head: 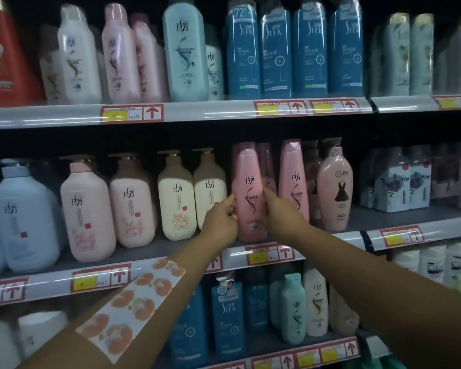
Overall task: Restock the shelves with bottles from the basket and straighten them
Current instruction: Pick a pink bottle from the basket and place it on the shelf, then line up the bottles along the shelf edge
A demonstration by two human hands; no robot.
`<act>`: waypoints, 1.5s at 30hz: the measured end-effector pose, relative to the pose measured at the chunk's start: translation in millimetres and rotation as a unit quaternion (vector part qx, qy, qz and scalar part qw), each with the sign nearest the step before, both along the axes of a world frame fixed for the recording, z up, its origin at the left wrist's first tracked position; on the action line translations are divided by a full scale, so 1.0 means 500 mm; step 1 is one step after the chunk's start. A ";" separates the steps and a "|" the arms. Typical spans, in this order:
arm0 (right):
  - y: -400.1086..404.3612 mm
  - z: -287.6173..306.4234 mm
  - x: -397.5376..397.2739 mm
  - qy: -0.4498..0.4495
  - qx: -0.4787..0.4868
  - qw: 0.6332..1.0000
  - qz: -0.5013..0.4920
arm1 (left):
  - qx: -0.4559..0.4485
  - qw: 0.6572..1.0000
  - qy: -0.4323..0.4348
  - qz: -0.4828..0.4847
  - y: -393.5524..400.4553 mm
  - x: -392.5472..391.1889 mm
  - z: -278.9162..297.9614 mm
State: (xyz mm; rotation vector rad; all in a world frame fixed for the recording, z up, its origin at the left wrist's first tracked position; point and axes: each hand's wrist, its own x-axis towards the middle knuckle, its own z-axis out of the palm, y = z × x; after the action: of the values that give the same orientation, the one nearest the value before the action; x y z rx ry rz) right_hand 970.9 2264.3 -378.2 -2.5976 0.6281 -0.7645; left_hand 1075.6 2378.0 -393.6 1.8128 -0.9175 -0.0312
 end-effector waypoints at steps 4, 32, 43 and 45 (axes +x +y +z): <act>0.010 -0.008 -0.016 0.049 -0.011 0.999 -0.014 | 0.066 0.997 -0.033 0.002 0.027 -0.031 -0.002; 0.325 -0.490 -0.360 0.286 -0.089 0.949 0.094 | 0.417 0.878 -0.223 0.073 0.472 -0.315 -0.498; 0.333 -0.637 -0.368 0.422 -0.066 0.891 0.151 | 0.533 0.825 -0.188 -0.023 0.484 -0.329 -0.659; 0.333 -0.668 -0.373 0.437 -0.058 0.881 0.172 | 0.553 0.820 -0.142 -0.045 0.491 -0.326 -0.696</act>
State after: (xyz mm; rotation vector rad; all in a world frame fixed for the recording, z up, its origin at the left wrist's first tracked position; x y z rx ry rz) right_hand 784.7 2430.8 -712.4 -2.9665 0.3055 0.5524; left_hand 912.4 2623.6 -741.5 2.8991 -1.3463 -0.4485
